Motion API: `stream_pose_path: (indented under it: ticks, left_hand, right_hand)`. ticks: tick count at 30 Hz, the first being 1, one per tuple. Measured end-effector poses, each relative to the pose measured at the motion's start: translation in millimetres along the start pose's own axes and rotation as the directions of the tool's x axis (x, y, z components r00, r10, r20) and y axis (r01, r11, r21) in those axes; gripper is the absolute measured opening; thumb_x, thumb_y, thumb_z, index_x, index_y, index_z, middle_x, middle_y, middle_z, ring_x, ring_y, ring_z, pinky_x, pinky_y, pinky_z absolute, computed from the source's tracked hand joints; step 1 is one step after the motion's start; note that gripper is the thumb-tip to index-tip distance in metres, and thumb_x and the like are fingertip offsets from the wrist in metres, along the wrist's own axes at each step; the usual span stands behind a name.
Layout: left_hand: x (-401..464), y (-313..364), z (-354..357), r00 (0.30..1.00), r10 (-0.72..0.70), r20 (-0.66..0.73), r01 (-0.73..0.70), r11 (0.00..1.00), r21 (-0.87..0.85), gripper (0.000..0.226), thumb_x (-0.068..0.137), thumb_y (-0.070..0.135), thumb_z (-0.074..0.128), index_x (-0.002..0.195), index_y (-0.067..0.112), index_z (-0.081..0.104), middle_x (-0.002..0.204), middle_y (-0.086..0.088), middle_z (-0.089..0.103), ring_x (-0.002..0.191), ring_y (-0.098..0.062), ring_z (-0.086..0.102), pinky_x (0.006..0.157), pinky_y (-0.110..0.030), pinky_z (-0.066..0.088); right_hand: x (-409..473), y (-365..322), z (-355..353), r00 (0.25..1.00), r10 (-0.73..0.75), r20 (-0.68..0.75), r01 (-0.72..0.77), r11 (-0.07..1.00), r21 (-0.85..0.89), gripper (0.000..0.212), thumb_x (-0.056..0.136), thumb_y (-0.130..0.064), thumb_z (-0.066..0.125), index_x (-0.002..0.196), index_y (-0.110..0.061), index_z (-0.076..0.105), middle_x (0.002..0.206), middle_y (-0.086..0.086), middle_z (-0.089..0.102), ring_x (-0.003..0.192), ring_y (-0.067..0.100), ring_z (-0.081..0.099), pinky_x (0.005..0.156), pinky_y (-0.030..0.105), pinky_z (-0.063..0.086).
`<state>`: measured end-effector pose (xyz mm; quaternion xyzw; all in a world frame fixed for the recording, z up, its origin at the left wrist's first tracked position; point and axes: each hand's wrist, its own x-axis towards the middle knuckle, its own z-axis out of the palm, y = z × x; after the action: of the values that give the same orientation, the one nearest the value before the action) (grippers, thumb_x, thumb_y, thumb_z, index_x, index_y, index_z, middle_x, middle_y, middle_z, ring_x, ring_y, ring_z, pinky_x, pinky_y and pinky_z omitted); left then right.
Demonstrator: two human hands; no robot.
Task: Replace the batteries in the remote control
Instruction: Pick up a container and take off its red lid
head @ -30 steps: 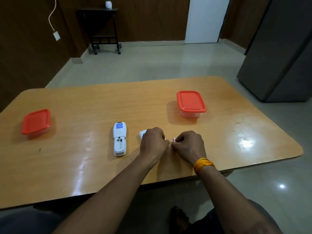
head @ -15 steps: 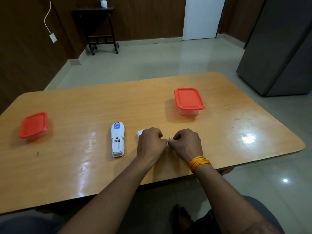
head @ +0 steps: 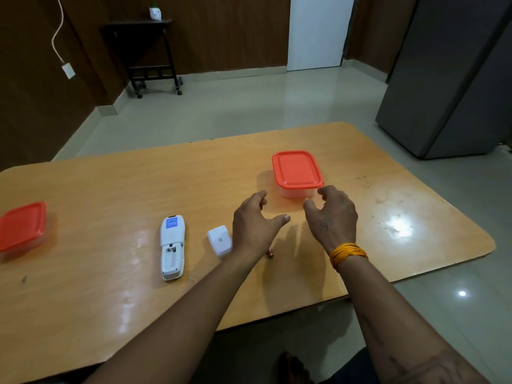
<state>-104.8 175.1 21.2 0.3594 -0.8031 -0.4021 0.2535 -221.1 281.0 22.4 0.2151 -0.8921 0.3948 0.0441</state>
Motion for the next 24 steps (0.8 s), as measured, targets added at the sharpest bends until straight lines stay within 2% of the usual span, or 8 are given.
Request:
stream_pose_path:
  ticks: [5,7,9,13,16,20,22,24]
  left_hand:
    - [40,11,28,0.986,-0.104,0.128,0.106,0.994,-0.013,0.115,0.068,0.039,0.095,0.162,0.016,0.033,0.162,-0.007,0.046,0.146,-0.024,0.046,0.116,-0.042,0.043]
    - [53,13,38,0.984,-0.092,0.154,0.1,0.994,-0.045,0.108,0.068,0.035,0.095,0.159,0.016,0.038,0.153,-0.004,0.054,0.134,-0.019,0.052,0.107,-0.035,0.047]
    - [61,15,44,0.984,-0.065,0.164,0.08,0.993,-0.087,0.093,0.07,0.025,0.094,0.151,0.02,0.048,0.133,0.003,0.063,0.115,-0.012,0.055,0.093,-0.028,0.047]
    - [73,11,51,0.987,-0.062,0.151,0.082,0.988,-0.132,0.098,0.066,0.024,0.096,0.151,0.025,0.046,0.132,0.002,0.066,0.118,-0.018,0.063,0.099,-0.037,0.056]
    - [73,6,47,0.983,-0.048,0.178,0.071,0.99,-0.122,0.099,0.064,0.028,0.096,0.15,0.025,0.046,0.129,0.005,0.065,0.12,-0.019,0.063,0.099,-0.038,0.056]
    - [68,-2,30,0.986,-0.026,0.164,0.046,0.992,-0.119,0.108,0.068,0.028,0.096,0.157,0.024,0.035,0.13,0.008,0.054,0.121,-0.015,0.052,0.094,-0.029,0.045]
    - [66,-5,18,0.989,-0.028,0.143,0.044,0.993,-0.114,0.118,0.066,0.036,0.097,0.161,0.024,0.028,0.144,0.004,0.052,0.128,-0.017,0.049,0.102,-0.033,0.047]
    - [61,-6,7,0.994,-0.023,0.107,0.032,0.996,-0.078,0.125,0.062,0.051,0.096,0.162,0.025,0.026,0.155,0.0,0.047,0.139,-0.022,0.047,0.112,-0.043,0.048]
  right_hand:
    - [38,17,9,0.994,-0.058,0.097,0.061,0.998,-0.025,0.065,0.088,-0.017,0.064,0.15,-0.016,0.044,0.136,0.018,0.058,0.123,0.04,0.054,0.101,0.048,0.049]
    - [46,23,14,0.989,-0.081,0.127,0.087,0.995,-0.048,0.065,0.087,-0.011,0.062,0.15,-0.016,0.046,0.138,0.018,0.057,0.123,0.04,0.055,0.101,0.047,0.05]
    - [49,27,18,0.987,-0.1,0.126,0.11,0.991,-0.075,0.062,0.086,-0.007,0.061,0.147,-0.013,0.052,0.139,0.017,0.059,0.123,0.04,0.057,0.101,0.046,0.051]
    - [52,32,22,0.986,-0.156,0.067,0.161,0.983,-0.089,0.049,0.085,0.001,0.064,0.132,-0.012,0.064,0.121,0.014,0.065,0.107,0.036,0.064,0.087,0.04,0.053]
    - [53,36,19,0.979,-0.197,0.055,0.201,0.976,-0.085,0.033,0.088,-0.004,0.069,0.119,-0.012,0.067,0.108,0.012,0.067,0.096,0.033,0.065,0.079,0.04,0.053]
    - [50,30,14,0.931,-0.364,0.023,0.364,0.927,-0.084,0.021,0.09,-0.019,0.075,0.11,-0.014,0.071,0.1,0.008,0.063,0.091,0.031,0.063,0.069,0.035,0.05]
    - [45,17,11,0.901,-0.433,0.008,0.432,0.899,-0.07,0.021,0.088,-0.026,0.078,0.106,-0.016,0.073,0.105,0.008,0.062,0.098,0.028,0.06,0.072,0.033,0.049]
    - [36,2,10,0.867,-0.497,0.034,0.498,0.867,-0.006,0.022,0.086,-0.027,0.08,0.102,-0.014,0.073,0.116,0.009,0.065,0.109,0.028,0.062,0.081,0.035,0.054]
